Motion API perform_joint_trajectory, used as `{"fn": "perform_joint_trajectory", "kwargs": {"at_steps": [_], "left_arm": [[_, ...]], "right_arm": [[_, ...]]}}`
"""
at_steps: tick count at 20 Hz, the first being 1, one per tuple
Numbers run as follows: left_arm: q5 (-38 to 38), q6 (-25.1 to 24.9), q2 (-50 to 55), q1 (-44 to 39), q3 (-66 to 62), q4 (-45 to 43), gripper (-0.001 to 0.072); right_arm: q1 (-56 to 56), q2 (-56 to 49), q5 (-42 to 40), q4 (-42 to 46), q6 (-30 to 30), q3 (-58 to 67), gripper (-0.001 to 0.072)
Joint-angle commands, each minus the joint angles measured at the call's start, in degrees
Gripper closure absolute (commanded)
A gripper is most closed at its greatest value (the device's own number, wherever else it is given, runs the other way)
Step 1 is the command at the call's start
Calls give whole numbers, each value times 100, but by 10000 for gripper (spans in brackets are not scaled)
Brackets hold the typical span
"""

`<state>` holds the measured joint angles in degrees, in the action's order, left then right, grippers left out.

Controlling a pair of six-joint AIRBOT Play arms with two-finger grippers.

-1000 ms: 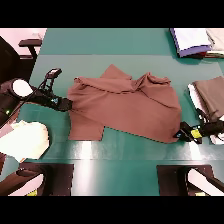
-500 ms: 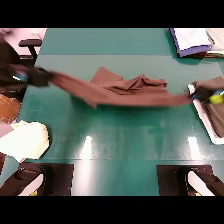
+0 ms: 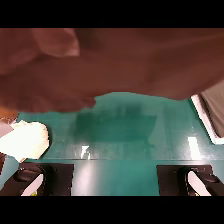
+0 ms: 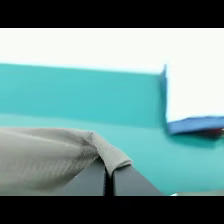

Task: Fold the shirts.

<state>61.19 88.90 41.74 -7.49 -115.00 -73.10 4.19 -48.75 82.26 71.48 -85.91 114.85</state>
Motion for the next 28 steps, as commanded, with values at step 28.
{"fn": "perform_joint_trajectory", "kwargs": {"at_steps": [28], "left_arm": [[868,-649,4760,4,2236,-490,682]], "right_arm": [[-540,-4913,446,540,428,-807,691]]}}
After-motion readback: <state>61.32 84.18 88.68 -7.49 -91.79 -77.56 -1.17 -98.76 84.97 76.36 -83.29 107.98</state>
